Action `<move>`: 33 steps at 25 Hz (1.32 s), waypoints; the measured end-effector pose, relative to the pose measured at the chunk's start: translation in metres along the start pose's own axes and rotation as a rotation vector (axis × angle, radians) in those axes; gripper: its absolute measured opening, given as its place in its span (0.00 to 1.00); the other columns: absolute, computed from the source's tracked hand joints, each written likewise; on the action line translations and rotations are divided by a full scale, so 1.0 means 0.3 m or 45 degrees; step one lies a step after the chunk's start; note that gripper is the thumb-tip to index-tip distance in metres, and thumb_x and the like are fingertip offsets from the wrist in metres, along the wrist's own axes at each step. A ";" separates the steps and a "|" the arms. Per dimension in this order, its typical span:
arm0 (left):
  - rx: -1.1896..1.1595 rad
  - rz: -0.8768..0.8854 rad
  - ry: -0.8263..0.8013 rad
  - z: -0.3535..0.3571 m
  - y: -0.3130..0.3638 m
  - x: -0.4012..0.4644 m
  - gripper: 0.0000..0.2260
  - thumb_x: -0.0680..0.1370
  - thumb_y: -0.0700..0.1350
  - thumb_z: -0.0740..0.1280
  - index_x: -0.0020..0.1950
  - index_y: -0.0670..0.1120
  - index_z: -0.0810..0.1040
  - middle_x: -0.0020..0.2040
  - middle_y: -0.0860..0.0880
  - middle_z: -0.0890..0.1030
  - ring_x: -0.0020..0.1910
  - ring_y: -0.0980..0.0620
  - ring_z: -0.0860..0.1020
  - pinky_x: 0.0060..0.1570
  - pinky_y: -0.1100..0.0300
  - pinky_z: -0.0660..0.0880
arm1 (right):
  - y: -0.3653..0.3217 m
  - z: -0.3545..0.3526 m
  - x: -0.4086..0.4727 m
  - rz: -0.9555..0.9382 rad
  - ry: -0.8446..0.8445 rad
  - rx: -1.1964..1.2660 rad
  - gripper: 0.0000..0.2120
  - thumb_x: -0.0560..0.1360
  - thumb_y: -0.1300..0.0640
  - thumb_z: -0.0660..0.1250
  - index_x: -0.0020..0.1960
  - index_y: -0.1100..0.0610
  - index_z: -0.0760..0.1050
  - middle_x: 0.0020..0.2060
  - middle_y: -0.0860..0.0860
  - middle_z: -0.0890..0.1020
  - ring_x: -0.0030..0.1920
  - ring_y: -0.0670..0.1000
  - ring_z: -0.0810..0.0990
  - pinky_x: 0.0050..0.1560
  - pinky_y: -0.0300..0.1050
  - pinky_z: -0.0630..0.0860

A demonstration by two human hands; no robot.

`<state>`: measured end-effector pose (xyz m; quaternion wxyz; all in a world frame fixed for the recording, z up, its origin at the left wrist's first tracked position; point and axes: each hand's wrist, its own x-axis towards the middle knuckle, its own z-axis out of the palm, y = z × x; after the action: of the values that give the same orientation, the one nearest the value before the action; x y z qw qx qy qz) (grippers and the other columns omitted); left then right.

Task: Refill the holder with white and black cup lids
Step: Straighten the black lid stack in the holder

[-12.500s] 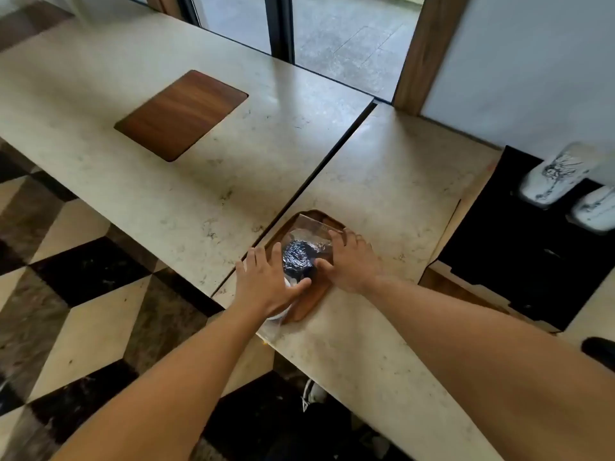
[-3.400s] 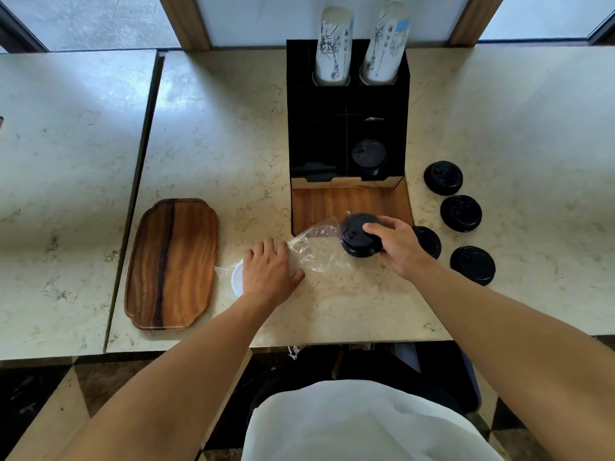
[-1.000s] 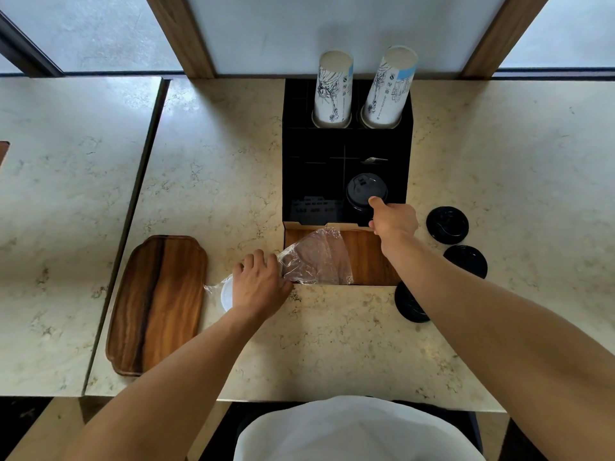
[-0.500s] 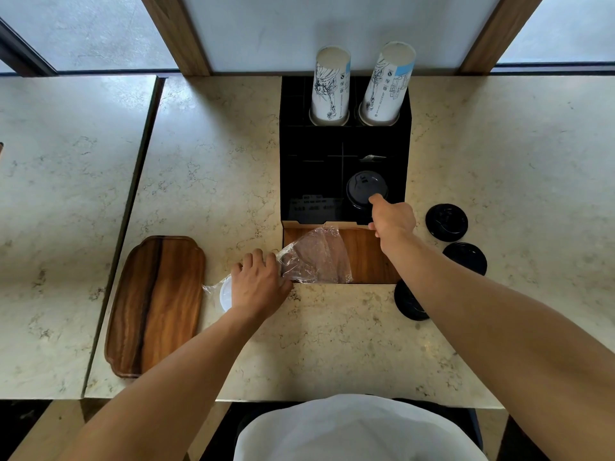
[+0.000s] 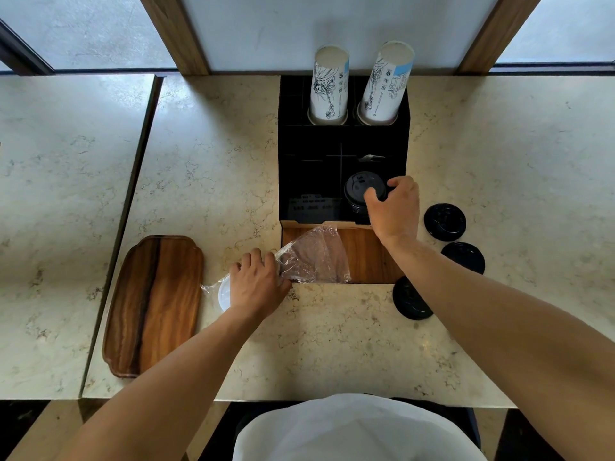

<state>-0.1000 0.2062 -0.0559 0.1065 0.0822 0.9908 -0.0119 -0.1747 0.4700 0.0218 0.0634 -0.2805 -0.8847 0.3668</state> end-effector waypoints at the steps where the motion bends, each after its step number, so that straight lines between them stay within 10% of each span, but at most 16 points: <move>1: -0.001 -0.002 -0.004 0.000 0.000 0.000 0.27 0.77 0.66 0.58 0.59 0.42 0.73 0.55 0.42 0.75 0.53 0.41 0.73 0.52 0.45 0.70 | -0.001 0.003 0.003 -0.107 -0.033 -0.109 0.26 0.77 0.47 0.71 0.68 0.58 0.69 0.62 0.57 0.74 0.58 0.53 0.75 0.53 0.40 0.72; 8: -0.015 -0.009 -0.023 -0.006 0.002 -0.002 0.27 0.76 0.65 0.60 0.59 0.43 0.72 0.55 0.42 0.75 0.53 0.41 0.73 0.52 0.45 0.70 | -0.008 0.020 0.037 -0.201 -0.364 -0.441 0.46 0.73 0.47 0.76 0.81 0.59 0.54 0.73 0.62 0.65 0.71 0.61 0.70 0.70 0.53 0.74; 33: -0.001 -0.024 0.018 0.009 0.004 0.007 0.27 0.76 0.66 0.62 0.57 0.42 0.74 0.54 0.42 0.77 0.52 0.41 0.74 0.51 0.45 0.70 | 0.006 0.024 0.070 -0.158 -0.549 -0.308 0.52 0.71 0.58 0.79 0.83 0.57 0.49 0.81 0.57 0.58 0.79 0.58 0.62 0.77 0.53 0.65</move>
<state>-0.1012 0.2074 -0.0591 0.0996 0.0728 0.9923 -0.0120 -0.1937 0.4779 0.0133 -0.1385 -0.1467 -0.9307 0.3050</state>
